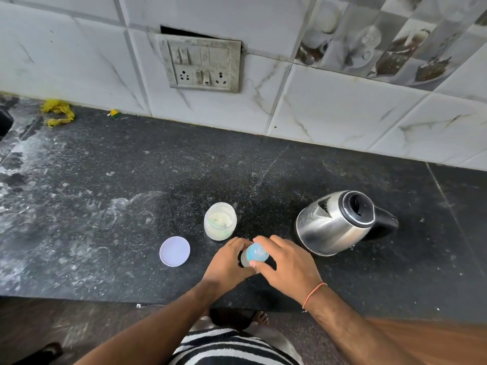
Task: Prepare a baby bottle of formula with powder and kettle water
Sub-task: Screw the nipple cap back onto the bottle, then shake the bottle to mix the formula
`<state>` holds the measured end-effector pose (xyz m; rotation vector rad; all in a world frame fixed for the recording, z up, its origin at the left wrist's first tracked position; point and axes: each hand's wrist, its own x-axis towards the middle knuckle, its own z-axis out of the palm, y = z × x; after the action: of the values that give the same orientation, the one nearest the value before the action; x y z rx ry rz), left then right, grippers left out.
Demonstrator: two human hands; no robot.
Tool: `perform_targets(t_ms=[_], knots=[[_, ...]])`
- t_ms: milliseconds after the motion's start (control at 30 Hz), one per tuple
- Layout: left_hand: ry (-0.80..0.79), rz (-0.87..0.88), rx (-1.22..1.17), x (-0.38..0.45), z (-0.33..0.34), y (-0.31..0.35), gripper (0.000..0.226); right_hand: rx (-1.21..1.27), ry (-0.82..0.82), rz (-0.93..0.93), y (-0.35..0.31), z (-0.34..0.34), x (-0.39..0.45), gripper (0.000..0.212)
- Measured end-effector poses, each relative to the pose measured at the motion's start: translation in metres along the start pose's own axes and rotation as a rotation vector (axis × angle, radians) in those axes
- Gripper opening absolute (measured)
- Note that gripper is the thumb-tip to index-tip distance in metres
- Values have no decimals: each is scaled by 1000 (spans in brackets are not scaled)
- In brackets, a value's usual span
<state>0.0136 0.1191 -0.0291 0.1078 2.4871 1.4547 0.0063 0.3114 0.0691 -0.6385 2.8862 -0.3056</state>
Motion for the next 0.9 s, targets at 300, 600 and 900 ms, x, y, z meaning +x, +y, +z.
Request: perform_targets(t_ms=[300,600,900], knots=[[-7,10,-20,-1,-4,2,53,196,39,83,0,17,-7,67],[-12,111,-144,-11,-7,35,70,1032,17,361,12,33,-14,73],[-26,51,-288,-38,-15,43,94,1703,449,681,3,-5,15,32]])
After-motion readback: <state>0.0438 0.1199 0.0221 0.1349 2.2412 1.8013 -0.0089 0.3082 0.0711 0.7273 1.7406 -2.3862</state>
